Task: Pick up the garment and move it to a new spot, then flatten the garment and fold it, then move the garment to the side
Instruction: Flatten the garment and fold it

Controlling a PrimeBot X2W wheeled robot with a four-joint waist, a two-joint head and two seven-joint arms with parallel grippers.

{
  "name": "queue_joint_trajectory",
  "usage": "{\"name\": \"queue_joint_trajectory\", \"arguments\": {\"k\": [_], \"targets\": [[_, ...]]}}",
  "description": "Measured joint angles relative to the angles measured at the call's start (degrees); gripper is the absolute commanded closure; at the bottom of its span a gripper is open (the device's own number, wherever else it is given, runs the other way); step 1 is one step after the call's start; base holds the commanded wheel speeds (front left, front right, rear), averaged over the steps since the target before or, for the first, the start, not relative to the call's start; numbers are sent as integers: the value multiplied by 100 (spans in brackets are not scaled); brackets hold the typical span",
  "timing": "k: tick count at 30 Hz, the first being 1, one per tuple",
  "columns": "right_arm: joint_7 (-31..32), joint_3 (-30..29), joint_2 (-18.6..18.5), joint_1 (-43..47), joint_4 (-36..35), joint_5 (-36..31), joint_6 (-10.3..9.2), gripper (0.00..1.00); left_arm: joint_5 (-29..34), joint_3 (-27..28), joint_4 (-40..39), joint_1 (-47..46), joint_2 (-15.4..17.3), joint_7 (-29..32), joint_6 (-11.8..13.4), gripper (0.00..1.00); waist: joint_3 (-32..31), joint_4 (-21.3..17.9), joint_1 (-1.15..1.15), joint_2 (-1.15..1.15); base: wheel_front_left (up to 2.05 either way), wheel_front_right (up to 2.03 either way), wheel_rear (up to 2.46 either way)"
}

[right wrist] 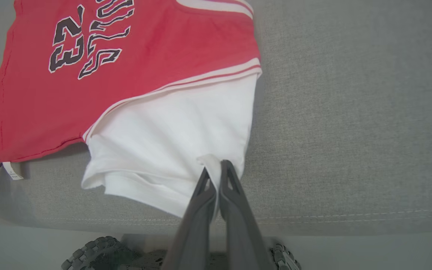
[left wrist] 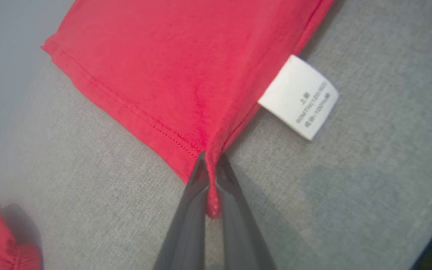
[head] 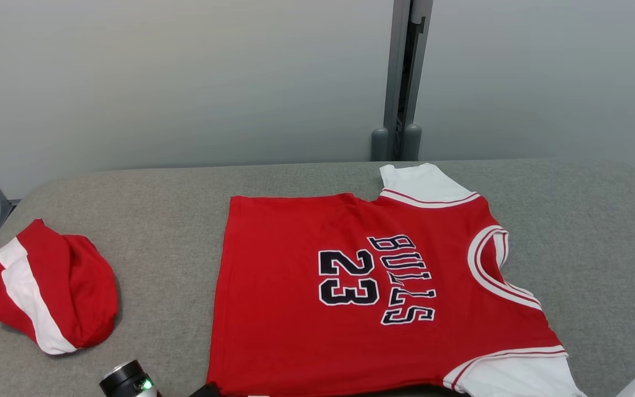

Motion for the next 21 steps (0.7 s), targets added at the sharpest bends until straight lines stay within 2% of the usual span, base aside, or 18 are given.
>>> {"name": "queue_joint_trajectory", "arguments": {"k": [8, 21], "targets": [[14, -65, 1, 121, -86, -113, 0, 100, -177, -122, -1047, 277, 476, 522, -9, 100, 28, 90, 0, 0, 0, 0, 0], [105, 52, -188, 368, -45, -98, 0, 100, -407, -188, -3443, 955, 1602, 1636, 40, 100, 66, 163, 0, 0, 0, 0, 0]]}}
